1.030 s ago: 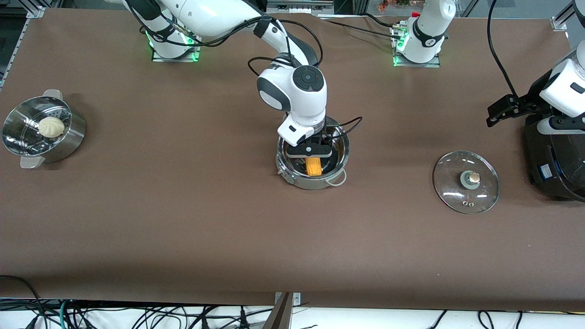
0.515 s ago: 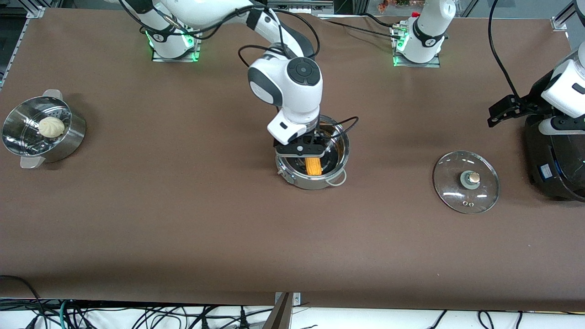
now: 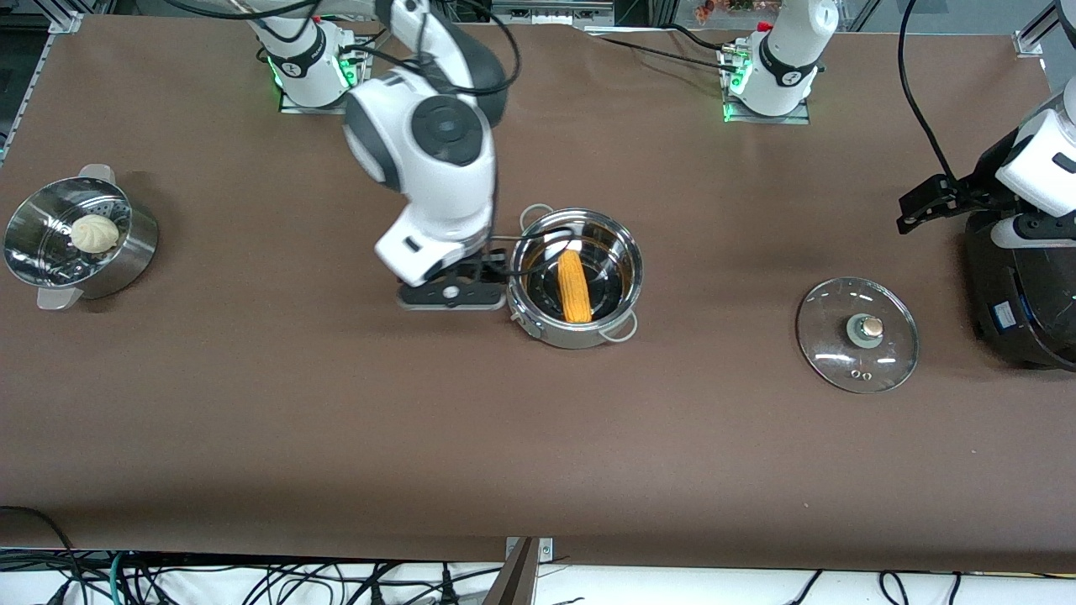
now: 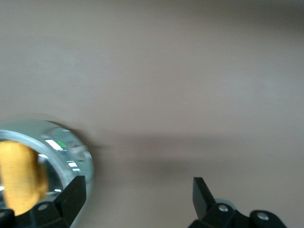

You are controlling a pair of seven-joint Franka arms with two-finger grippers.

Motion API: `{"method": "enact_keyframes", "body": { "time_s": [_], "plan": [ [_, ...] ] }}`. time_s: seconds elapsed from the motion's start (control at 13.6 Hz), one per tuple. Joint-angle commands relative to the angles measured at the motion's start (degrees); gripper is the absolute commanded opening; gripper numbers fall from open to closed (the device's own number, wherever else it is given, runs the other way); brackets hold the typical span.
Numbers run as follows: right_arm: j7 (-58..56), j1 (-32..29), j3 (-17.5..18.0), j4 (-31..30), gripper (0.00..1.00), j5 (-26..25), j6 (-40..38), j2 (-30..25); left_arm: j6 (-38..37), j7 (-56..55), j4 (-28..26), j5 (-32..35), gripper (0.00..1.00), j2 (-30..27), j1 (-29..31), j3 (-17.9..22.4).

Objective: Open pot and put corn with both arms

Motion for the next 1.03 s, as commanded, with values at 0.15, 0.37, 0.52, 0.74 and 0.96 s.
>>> {"method": "enact_keyframes", "body": {
  "time_s": [0.15,0.37,0.52,0.74,0.96],
  "plan": [
    [-3.86,-8.93,0.14,-1.19,1.0,1.49,-3.43,-3.08,-1.56,-0.3,1.7,1.15,1.0,0.72,0.05,0.1],
    [-7.61,-14.2,0.05,-1.19,1.0,1.58,-5.27,-3.69,-1.83,0.05,1.79,1.15,1.0,0.98,0.05,0.1],
    [-14.98,-20.43,0.31,-1.45,1.0,5.68,-6.07,-5.88,-1.83,0.05,1.79,1.15,1.0,0.9,-0.12,0.1],
    [-21.6,-27.74,0.23,-5.3,1.0,11.41,-6.6,-10.36,-1.92,-0.13,1.88,1.24,1.0,0.9,-0.65,-0.08],
    [-21.7,-30.47,0.14,-9.87,1.0,11.51,-6.51,-15.37,-1.92,-0.04,1.88,1.24,1.0,0.9,-0.39,-0.08]
  ]
}}
